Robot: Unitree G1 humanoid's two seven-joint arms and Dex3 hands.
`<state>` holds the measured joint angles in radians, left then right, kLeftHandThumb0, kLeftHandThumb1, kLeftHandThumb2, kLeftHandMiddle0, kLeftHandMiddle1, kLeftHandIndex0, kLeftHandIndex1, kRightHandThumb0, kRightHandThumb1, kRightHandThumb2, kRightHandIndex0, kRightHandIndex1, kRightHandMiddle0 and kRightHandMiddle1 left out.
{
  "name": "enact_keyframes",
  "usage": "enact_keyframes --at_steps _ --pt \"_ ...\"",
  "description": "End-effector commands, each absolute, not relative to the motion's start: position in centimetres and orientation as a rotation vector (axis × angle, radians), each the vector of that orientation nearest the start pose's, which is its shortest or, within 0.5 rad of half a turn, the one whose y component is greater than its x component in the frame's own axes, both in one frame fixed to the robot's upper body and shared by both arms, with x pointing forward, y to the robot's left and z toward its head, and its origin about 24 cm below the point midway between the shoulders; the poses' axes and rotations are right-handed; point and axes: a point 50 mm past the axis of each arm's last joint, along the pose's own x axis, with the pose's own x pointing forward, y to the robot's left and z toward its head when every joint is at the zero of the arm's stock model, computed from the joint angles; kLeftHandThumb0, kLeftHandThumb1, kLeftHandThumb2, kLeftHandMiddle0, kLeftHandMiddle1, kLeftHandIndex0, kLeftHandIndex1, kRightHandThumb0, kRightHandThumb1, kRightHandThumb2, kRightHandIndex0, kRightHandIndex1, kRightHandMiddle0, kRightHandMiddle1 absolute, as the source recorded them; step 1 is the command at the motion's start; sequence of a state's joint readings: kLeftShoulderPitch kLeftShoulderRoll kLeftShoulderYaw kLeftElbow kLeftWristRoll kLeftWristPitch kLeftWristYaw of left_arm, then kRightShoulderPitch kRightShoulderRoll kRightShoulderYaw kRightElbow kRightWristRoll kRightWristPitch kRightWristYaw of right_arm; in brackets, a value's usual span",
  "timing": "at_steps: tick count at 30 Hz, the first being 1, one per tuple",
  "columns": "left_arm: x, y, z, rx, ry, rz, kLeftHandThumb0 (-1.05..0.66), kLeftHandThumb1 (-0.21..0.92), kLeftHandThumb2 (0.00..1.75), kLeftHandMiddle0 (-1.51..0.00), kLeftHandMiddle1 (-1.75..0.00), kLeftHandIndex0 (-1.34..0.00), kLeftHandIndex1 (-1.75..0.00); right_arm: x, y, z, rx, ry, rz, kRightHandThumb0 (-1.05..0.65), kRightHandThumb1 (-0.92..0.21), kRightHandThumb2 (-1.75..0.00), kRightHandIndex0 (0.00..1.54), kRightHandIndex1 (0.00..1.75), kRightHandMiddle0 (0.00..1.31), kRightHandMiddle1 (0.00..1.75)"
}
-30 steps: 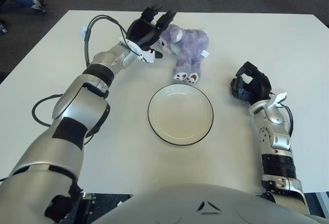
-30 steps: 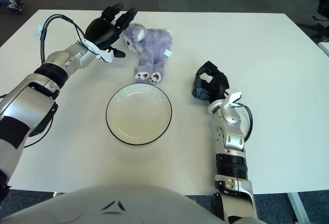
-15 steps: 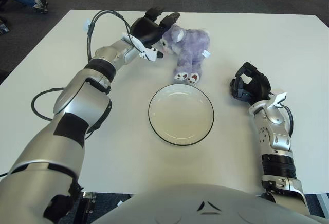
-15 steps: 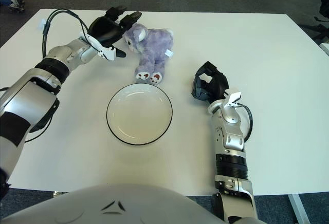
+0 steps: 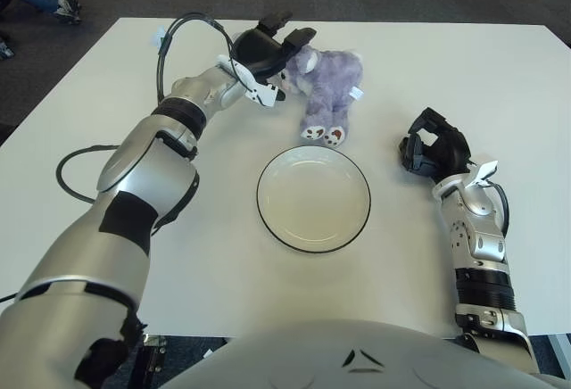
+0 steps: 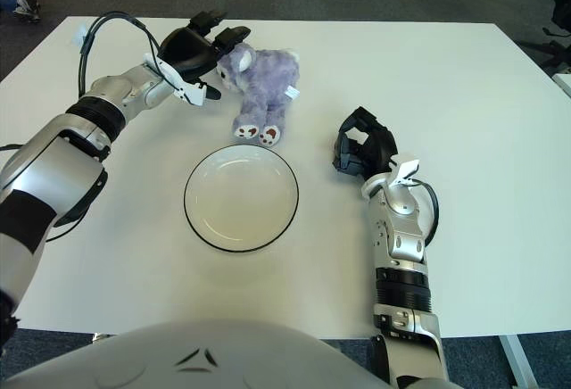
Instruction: Put the doll into the plate.
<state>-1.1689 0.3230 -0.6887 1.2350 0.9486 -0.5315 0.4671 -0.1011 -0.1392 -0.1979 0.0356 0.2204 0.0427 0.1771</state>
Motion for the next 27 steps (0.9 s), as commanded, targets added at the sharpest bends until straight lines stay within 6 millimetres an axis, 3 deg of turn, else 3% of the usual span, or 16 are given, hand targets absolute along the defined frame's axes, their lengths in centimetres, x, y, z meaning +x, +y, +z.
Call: enact_keyframes --at_steps 1,10,27 --pt "39.9 8.7 15.6 1.606 -0.749 -0.388 -0.53 0.38 0.88 -0.1 -0.25 0.0 -0.53 26.9 -21.1 6.6 0.089 -0.064 0.016 -0.49 -0.29 -1.35 1.25 1.75 0.63 1.75" --pt "40.2 7.7 14.6 1.644 -0.668 -0.369 -0.46 0.31 0.96 -0.01 -0.5 0.0 -0.52 26.8 -21.0 6.6 0.092 -0.065 0.032 -0.49 -0.29 -1.34 1.25 1.75 0.63 1.75" --pt "40.3 6.9 14.1 1.653 -0.599 -0.395 -0.42 0.29 1.0 0.0 -0.65 0.0 -0.48 26.6 -20.8 6.6 0.094 -0.066 0.031 -0.48 -0.31 -1.32 1.26 1.75 0.62 1.75"
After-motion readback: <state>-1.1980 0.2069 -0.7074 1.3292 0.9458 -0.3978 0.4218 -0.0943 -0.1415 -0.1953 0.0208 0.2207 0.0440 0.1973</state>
